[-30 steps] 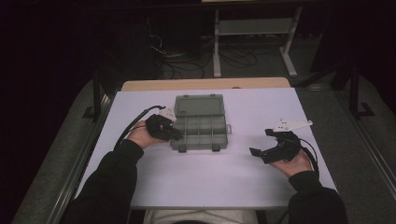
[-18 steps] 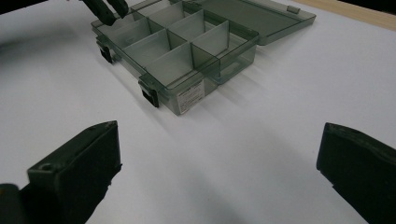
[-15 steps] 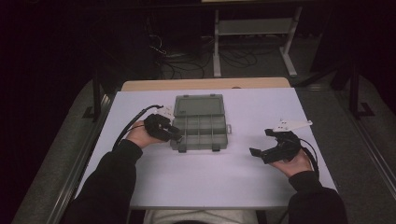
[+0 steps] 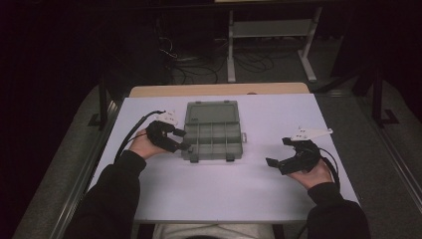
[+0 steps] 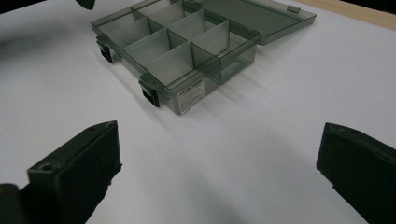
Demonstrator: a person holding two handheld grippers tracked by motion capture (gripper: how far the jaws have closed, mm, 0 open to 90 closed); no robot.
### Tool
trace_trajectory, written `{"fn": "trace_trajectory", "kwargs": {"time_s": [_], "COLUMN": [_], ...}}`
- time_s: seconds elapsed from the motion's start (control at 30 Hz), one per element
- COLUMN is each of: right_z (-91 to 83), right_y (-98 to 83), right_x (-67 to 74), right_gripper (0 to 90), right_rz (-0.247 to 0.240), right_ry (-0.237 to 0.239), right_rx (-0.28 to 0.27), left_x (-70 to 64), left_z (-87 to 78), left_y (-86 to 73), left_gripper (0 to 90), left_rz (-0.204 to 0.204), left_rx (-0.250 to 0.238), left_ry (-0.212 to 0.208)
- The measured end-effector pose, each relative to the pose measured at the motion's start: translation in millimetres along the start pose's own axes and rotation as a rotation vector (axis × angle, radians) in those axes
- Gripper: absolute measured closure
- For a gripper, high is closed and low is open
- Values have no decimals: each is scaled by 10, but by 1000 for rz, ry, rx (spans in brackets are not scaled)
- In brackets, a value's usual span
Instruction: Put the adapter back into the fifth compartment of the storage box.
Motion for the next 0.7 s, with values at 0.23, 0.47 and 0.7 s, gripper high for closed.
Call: {"fn": "trace_trajectory", "kwargs": {"time_s": [0.23, 0.47, 0.7], "right_z": [1, 2, 1], "right_y": [-3, -2, -1], "right_x": [3, 1, -1], "right_gripper": [0, 0, 0], "right_rz": [1, 1, 1], "right_ry": [-2, -1, -4], "right_rx": [3, 2, 2], "left_x": [-46, -104, -124], "left_z": [-73, -186, -301], "left_y": [34, 55, 27], "left_gripper": [131, 0, 0], "left_rz": [-12, -40, -32], "left_rx": [-27, -78, -94], "left_ry": [18, -19, 7]}}
Point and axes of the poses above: each handheld gripper's, and its own axes: z roughly forward along the jaws, y roughly out of its top, x roughly to its left, the point moved 9 cm from there along z, roughly forward along the jaws, and after that the axes turned 6 degrees about x, right-handed, at the moved point
